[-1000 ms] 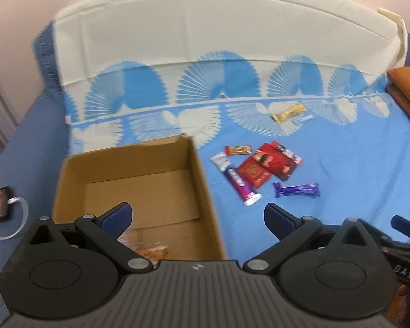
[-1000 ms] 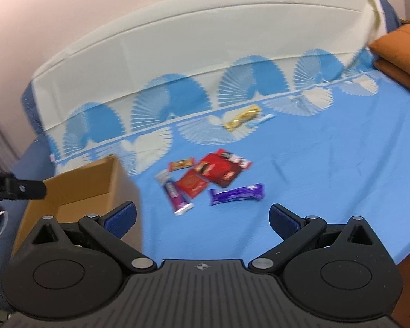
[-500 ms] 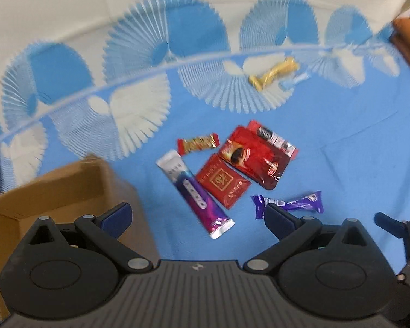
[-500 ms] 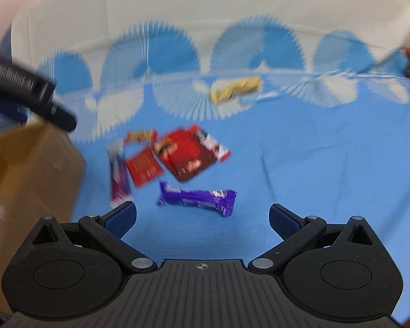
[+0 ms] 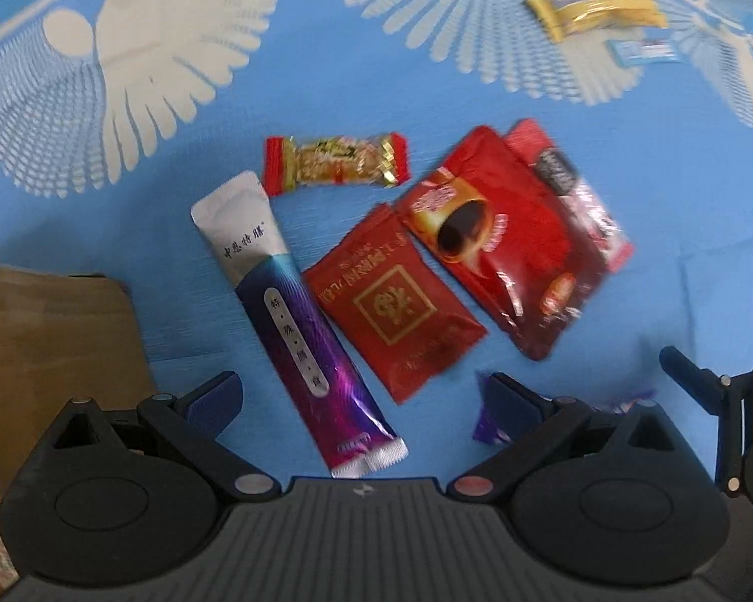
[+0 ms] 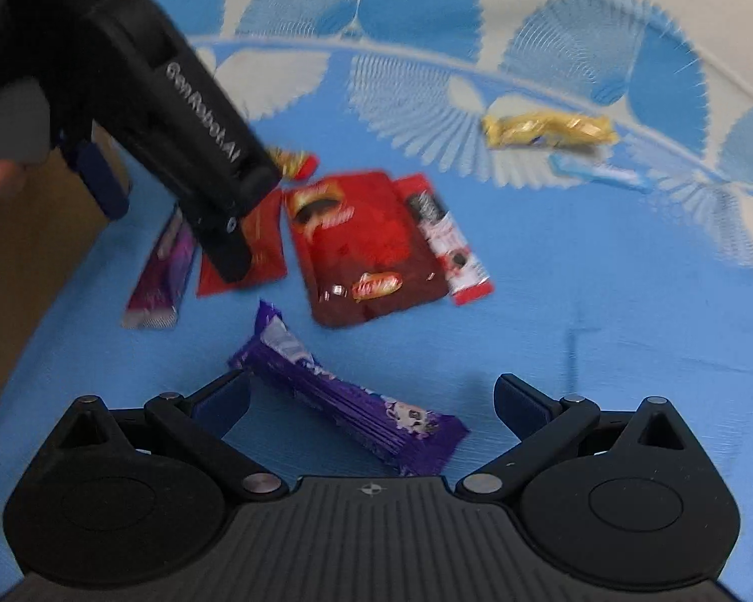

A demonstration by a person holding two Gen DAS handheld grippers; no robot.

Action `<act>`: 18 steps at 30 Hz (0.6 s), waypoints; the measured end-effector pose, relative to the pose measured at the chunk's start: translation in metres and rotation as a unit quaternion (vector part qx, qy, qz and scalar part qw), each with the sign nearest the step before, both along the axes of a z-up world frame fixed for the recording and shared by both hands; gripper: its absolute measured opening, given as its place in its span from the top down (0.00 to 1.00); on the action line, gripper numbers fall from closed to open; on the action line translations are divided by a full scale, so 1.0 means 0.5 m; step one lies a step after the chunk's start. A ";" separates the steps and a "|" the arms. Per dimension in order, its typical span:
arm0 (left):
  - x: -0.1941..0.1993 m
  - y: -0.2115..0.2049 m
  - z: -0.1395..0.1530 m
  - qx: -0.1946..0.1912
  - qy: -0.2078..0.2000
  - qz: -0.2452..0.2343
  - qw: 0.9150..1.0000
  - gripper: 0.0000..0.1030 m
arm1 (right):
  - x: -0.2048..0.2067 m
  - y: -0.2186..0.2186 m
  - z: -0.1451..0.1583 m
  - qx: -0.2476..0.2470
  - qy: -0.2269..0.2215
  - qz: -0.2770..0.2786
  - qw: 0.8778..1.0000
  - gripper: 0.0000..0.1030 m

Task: Organize snacks
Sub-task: 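Grasp the white-purple tube with the left tool while the right tool grasps the purple chocolate bar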

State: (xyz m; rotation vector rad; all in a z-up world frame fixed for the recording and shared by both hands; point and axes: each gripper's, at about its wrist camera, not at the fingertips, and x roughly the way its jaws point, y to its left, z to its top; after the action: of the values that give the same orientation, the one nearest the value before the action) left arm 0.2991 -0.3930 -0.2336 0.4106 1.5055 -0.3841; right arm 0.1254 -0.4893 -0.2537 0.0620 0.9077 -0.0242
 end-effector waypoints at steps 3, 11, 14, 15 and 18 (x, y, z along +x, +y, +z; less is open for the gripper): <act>0.015 0.008 -0.044 0.019 0.013 0.014 1.000 0.00 | 0.015 -0.005 -0.028 0.002 0.010 0.001 1.000 0.00; 0.009 0.036 -0.041 0.006 -0.004 0.029 1.000 0.12 | 0.005 -0.003 -0.024 -0.008 -0.012 0.000 1.000 0.16; -0.012 0.044 -0.002 -0.014 -0.015 0.026 0.999 0.58 | -0.015 0.010 -0.008 -0.015 -0.025 0.004 1.000 0.64; -0.013 0.050 0.006 -0.021 -0.009 0.031 0.999 0.63 | -0.018 0.013 -0.007 -0.019 -0.024 0.004 1.000 0.77; -0.034 0.070 0.026 -0.027 -0.007 0.038 0.999 0.72 | -0.035 0.014 0.002 -0.006 -0.015 -0.023 1.000 0.87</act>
State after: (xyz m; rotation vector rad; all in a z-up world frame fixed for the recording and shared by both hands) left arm 0.2823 -0.3579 -0.2205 0.3130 1.4895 -0.3609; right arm 0.1081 -0.4823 -0.2525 0.0712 0.8763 -0.0708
